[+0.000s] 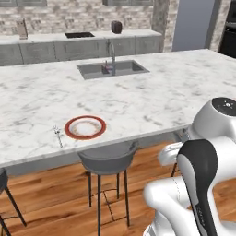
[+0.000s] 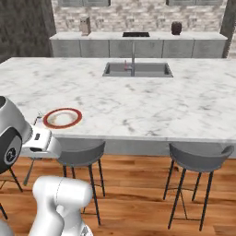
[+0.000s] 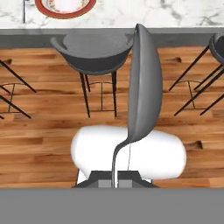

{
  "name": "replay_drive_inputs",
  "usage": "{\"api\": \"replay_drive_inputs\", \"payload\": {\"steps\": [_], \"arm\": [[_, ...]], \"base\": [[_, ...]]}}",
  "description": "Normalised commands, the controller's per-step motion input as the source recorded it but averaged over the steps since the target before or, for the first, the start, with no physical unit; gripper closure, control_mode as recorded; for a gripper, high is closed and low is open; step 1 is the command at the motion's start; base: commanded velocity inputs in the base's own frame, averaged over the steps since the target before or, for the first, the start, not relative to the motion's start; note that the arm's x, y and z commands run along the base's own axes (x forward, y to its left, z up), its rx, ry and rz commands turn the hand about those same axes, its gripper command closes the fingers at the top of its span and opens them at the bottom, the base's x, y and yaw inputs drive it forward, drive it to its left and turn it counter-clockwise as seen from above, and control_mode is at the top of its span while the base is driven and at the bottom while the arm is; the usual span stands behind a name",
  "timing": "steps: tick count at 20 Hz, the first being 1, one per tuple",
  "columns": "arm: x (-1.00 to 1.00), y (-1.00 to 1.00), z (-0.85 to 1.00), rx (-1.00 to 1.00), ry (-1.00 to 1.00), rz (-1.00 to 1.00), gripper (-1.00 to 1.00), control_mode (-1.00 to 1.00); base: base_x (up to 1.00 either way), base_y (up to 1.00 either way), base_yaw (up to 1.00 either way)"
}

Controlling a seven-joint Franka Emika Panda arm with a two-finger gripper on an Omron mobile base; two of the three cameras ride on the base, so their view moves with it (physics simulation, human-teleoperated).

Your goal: Take the fork and place it on the left side of the plate. Then take the spoon and place it on the right side of the plate. Make sure they're directly next to the plate.

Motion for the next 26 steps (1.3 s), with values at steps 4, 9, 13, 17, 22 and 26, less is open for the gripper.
{"api": "replay_drive_inputs", "payload": {"steps": [4,9,13,17,22,26], "arm": [[0.00,0.00,0.00,0.00,0.00,0.00,1.00,1.00],[0.00,0.00,0.00,0.00,0.00,0.00,1.00,1.00],[0.25,0.00,-0.01,0.00,0.02,0.00,1.00,-1.00],[1.00,-0.03,-0.12,0.00,0.09,0.06,1.00,-1.00],[0.99,-0.02,-0.25,0.00,0.08,0.07,1.00,-1.00],[0.75,0.00,-0.50,0.00,0.02,0.02,1.00,-1.00]], "base": [[0.89,0.52,0.00],[0.92,0.02,0.00],[0.69,0.00,0.00],[0.00,0.00,0.00],[0.00,0.00,0.00],[0.00,0.00,0.00]]}}
